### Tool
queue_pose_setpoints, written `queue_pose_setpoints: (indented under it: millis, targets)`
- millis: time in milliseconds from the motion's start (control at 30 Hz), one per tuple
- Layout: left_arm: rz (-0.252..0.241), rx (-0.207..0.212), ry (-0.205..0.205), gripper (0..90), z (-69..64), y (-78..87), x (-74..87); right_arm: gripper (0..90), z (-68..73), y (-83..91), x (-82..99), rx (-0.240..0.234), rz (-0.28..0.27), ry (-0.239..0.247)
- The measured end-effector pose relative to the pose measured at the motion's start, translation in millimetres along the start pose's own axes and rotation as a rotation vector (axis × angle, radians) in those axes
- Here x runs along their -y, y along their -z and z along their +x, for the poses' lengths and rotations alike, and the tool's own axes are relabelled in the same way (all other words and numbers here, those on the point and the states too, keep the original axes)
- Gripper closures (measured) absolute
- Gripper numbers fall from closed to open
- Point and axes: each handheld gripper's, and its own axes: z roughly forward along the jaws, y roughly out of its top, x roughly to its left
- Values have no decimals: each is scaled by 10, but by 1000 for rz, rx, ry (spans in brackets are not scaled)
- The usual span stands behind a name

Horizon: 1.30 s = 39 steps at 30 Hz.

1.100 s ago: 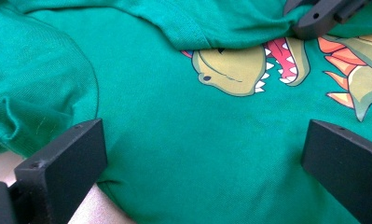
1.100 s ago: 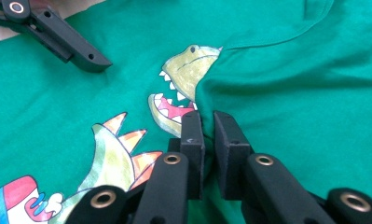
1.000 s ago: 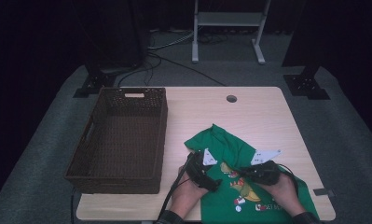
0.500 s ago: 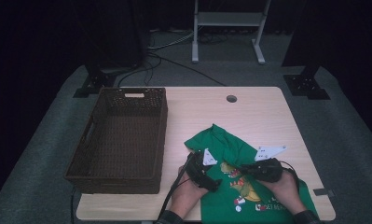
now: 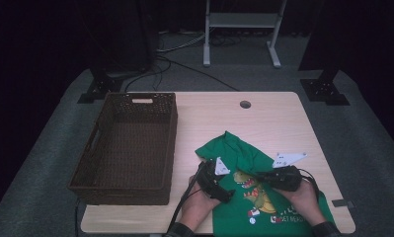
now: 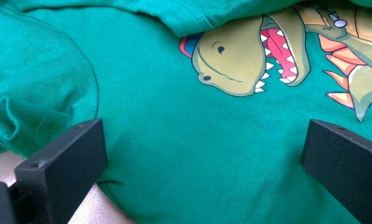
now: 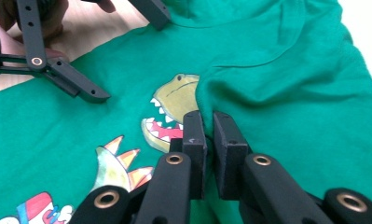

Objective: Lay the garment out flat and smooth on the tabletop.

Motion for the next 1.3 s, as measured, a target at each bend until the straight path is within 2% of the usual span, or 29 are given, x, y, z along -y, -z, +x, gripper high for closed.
queue_pose_setpoints:
  millis: [633,1300]
  targets:
    - [0,0,0,0,0,0,0,860,-181,103,-66,30,-33,-23]
    - [0,0,0,0,0,0,0,860,-363,127,-84,64,-34,-44]
